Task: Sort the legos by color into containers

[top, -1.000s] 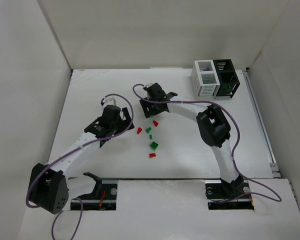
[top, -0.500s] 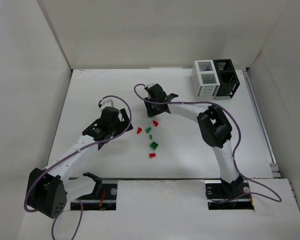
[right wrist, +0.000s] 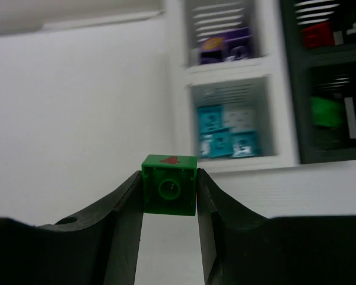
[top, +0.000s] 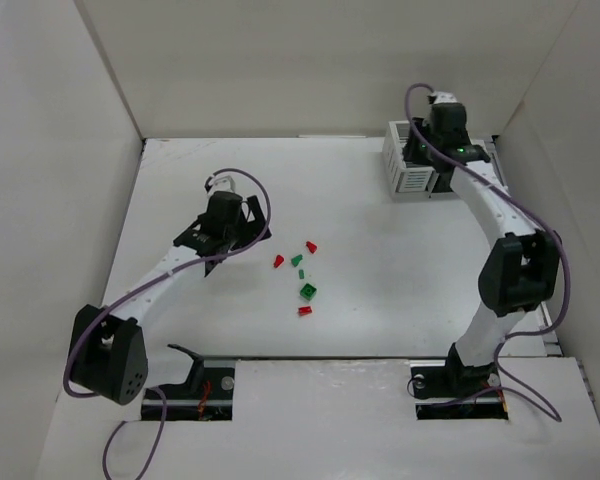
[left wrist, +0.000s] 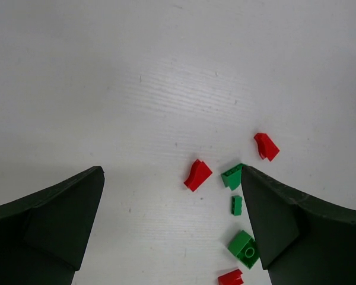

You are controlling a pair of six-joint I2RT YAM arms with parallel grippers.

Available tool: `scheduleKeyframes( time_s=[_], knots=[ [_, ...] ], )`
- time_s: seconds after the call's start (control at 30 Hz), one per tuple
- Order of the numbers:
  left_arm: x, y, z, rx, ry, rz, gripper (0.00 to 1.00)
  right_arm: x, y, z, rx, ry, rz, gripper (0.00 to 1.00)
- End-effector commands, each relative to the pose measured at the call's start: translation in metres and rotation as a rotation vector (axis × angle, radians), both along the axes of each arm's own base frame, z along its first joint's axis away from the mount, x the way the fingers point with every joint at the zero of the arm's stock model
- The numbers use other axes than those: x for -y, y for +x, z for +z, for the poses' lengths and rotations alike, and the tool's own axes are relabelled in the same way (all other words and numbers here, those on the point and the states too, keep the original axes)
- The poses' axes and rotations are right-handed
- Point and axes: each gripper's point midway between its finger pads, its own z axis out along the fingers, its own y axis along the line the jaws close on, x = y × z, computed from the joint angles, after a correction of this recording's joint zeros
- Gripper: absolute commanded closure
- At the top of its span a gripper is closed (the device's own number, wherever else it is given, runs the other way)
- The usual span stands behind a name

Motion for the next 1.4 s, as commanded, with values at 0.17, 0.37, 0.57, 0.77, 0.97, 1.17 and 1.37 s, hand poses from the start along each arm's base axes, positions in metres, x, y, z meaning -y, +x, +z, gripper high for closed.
scheduleKeyframes(
  time_s=[0.17, 0.37, 0.57, 0.77, 0.97, 1.17, 1.37],
  knots=[
    [-0.009, 0.060, 0.044, 0.132, 0.011, -0.019, 0.00, 0.114, 0.017, 0.014, 0.003, -0.060, -0.249, 0.78],
    [-0.011, 0.070, 0.042, 0.127, 0.013, -0.032, 0.00, 0.153, 0.038, 0.006, -0.011, -0.102, -0.342, 0.75],
    [-0.013, 0.078, 0.048, 0.130, 0.001, -0.026, 0.00, 0.165, 0.061, 0.010, 0.021, -0.124, -0.370, 0.74],
    [-0.012, 0.083, 0.057, 0.145, 0.005, -0.032, 0.00, 0.183, 0.074, -0.009, 0.004, -0.142, -0.415, 0.65],
    [-0.012, 0.083, 0.059, 0.144, 0.005, -0.032, 0.00, 0.188, 0.059, 0.016, 0.045, -0.156, -0.450, 0.41],
    [-0.012, 0.081, 0.059, 0.141, -0.009, -0.021, 0.00, 0.170, 0.039, 0.041, 0.083, -0.132, -0.352, 0.27],
    [-0.025, 0.059, 0.046, 0.089, -0.044, 0.063, 0.00, 0.054, -0.006, 0.040, 0.066, -0.216, -0.044, 0.27]
  ],
)
